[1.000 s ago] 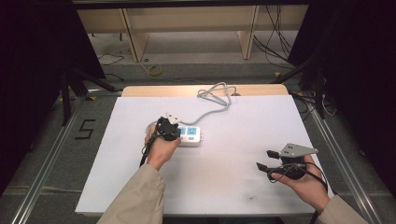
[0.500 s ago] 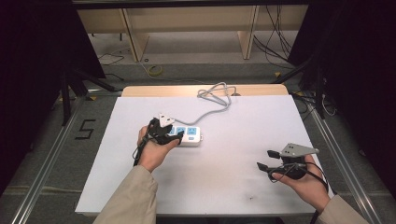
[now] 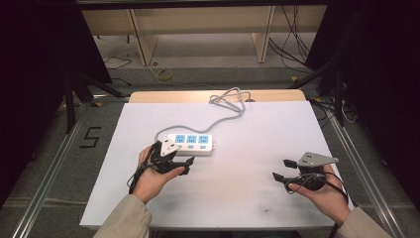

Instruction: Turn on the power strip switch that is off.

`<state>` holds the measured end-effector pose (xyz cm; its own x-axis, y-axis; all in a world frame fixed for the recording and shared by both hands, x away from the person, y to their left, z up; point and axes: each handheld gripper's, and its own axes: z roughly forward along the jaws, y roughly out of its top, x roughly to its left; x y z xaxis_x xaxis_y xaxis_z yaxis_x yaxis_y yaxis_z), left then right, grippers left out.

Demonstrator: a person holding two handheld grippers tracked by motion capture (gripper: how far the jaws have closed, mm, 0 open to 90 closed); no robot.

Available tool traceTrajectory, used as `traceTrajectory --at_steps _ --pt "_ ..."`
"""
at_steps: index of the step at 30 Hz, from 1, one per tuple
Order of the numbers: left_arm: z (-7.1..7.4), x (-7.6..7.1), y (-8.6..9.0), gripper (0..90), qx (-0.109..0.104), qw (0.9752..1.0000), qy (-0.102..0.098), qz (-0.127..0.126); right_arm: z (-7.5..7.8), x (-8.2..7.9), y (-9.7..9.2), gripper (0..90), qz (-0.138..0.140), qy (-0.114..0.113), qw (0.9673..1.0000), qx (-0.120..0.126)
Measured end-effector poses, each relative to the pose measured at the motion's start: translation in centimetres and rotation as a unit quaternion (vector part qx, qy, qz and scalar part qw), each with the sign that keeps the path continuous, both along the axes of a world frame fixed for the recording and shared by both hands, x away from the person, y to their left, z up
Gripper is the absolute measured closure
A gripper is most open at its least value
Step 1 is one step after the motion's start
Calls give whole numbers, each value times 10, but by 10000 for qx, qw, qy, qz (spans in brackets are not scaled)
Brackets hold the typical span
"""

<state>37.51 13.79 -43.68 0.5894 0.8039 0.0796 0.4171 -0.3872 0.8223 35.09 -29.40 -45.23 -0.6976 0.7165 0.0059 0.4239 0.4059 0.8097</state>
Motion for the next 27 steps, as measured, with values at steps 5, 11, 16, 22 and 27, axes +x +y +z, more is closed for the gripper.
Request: traceTrajectory --at_steps 5,11,16,22,27 --pt "-5 -17 8 217 40 10000 -82 -6 0 0 2 348 26 8 10000 1" --pt "-11 -31 19 214 112 9999 -77 62 0 0 2 347 26 17 10000 16" --pt "-13 -35 23 213 169 9998 -65 98 0 0 2 346 34 13 10000 17" --pt "-15 -35 20 213 250 9996 -68 85 0 1 2 345 63 -4 10000 28" --pt "-16 -35 18 209 309 9995 -72 39 1 1 1 345 46 -11 10000 50"
